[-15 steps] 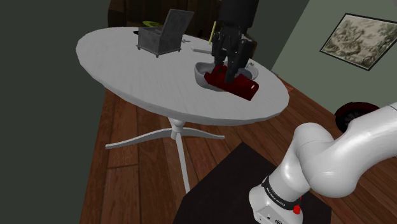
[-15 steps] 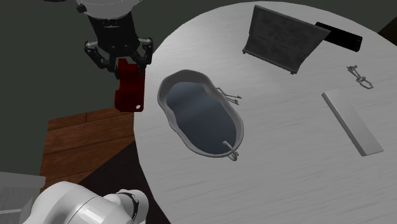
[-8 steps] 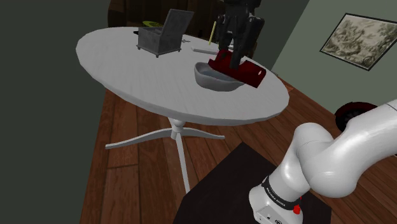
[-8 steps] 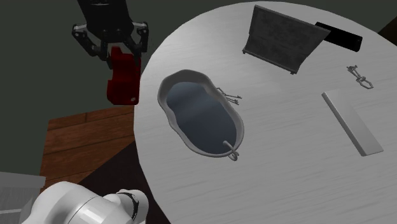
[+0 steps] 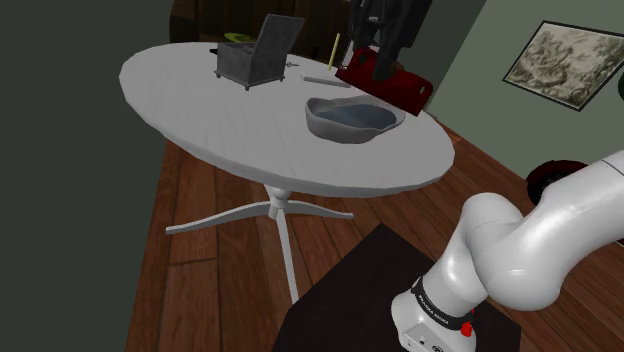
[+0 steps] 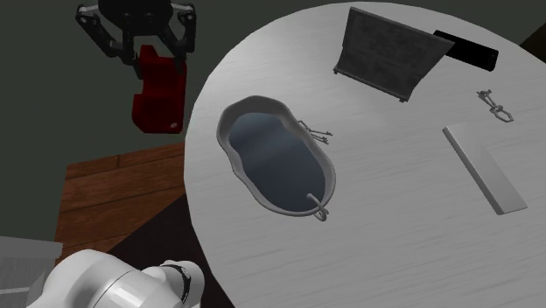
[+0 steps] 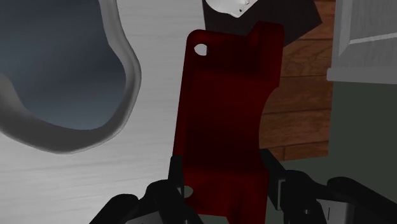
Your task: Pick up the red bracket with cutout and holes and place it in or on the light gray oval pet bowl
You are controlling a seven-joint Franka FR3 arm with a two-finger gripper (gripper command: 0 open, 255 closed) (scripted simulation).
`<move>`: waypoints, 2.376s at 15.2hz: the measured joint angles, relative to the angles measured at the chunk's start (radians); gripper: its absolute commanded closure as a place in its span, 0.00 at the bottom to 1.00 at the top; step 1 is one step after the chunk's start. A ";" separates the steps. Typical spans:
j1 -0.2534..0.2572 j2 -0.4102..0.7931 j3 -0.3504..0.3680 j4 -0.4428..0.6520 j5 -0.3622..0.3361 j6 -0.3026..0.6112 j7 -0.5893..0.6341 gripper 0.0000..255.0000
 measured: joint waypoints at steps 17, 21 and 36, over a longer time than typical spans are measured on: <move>-0.106 0.156 -0.257 0.171 -0.128 -0.028 -0.388 1.00; -0.108 0.127 -0.256 0.088 -0.134 0.026 -0.387 1.00; -0.111 0.068 -0.254 -0.104 -0.143 0.160 -0.381 1.00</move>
